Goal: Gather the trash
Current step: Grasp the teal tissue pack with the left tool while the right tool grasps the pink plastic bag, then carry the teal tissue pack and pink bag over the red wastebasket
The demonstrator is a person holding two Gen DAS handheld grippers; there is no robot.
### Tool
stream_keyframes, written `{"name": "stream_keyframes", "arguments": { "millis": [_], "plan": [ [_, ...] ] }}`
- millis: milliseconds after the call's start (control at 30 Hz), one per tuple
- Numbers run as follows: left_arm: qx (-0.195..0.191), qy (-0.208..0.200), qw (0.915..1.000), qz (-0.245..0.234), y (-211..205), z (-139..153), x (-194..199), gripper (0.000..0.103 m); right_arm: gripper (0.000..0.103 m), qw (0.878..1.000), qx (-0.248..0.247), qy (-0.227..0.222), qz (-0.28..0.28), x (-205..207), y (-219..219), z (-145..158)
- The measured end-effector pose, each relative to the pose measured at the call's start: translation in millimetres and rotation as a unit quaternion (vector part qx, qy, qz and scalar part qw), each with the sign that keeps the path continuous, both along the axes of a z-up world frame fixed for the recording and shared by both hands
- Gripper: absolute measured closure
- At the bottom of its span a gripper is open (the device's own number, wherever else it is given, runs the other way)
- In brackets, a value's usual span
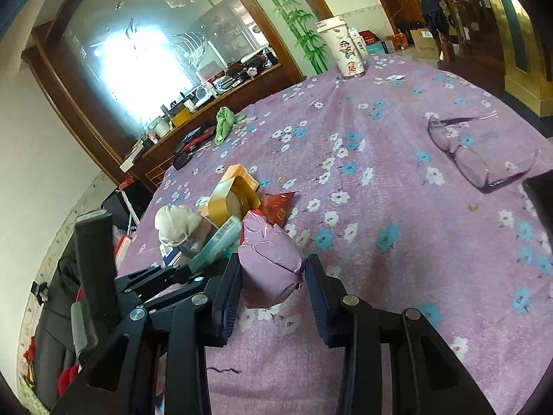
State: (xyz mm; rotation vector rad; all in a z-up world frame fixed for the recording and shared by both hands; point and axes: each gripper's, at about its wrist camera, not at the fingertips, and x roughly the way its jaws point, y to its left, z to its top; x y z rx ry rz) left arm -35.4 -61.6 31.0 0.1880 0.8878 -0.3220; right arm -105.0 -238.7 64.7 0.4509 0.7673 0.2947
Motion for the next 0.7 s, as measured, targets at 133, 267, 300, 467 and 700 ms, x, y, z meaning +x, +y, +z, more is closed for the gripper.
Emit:
{"name": "stream_keyframes", "arguments": {
  "millis": [133, 267, 300, 467, 700],
  "plan": [
    [0.010, -0.004, 0.9999, 0.000, -13, -5, 2, 0.082, 0.064, 1.000, 0.003, 0.002, -0.005, -4, -7, -1],
    [-0.003, -0.008, 0.9999, 0.006, -9, -3, -4, 0.090, 0.064, 1.000, 0.000, 0.001, -0.004, -4, -5, -1],
    [-0.006, -0.011, 0.9999, 0.008, -6, -2, -7, 0.090, 0.064, 1.000, -0.001, 0.000, -0.003, -3, -3, -1],
    [-0.039, -0.029, 0.9983, 0.032, 27, 15, -28, 0.090, 0.064, 1.000, -0.009, 0.004, 0.009, 0, 13, -3],
    [-0.069, -0.066, 0.9923, 0.079, 89, 43, -61, 0.090, 0.064, 0.998, -0.043, 0.009, 0.053, 2, 65, -2]
  ]
}}
